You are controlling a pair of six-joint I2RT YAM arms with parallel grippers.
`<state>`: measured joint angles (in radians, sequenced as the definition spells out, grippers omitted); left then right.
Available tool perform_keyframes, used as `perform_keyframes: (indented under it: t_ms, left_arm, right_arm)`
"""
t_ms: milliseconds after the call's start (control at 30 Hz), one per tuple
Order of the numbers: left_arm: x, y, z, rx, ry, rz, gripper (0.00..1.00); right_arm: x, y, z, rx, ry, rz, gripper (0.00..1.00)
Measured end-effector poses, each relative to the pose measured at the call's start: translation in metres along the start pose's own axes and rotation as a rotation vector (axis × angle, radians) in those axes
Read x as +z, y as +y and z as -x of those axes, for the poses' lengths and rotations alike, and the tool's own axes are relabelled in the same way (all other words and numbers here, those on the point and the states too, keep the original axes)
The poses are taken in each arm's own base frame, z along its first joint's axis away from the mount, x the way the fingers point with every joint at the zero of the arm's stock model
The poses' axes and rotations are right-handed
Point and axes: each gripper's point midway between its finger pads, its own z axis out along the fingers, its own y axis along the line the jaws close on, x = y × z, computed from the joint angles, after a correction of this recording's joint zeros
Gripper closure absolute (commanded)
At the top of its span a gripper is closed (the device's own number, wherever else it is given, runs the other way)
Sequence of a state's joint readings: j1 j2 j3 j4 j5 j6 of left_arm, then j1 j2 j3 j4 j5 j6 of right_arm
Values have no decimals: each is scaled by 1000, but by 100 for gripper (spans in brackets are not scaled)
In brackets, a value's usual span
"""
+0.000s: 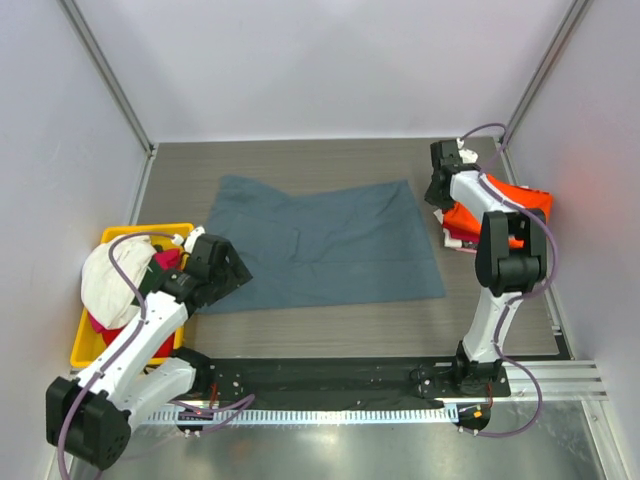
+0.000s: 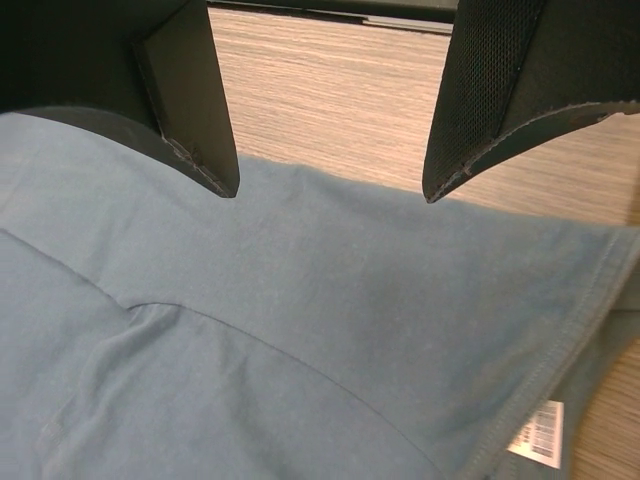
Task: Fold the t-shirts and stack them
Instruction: Fold the tshirt
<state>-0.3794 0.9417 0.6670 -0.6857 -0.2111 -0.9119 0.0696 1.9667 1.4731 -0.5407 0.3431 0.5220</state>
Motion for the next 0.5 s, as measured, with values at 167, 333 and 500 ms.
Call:
perform_keyframes:
  t_ms: [167, 333, 500]
  left_arm:
    - [-16, 4, 8, -44, -58, -19, 25]
    - [-29, 7, 14, -128, -107, -35, 25]
    - [-28, 19, 3, -240, -111, -26, 26]
  right_arm:
    - [-71, 21, 6, -14, -91, 138, 70]
    - [-131, 17, -26, -7, -134, 256, 62]
    - [-144, -18, -87, 59, -82, 288, 41]
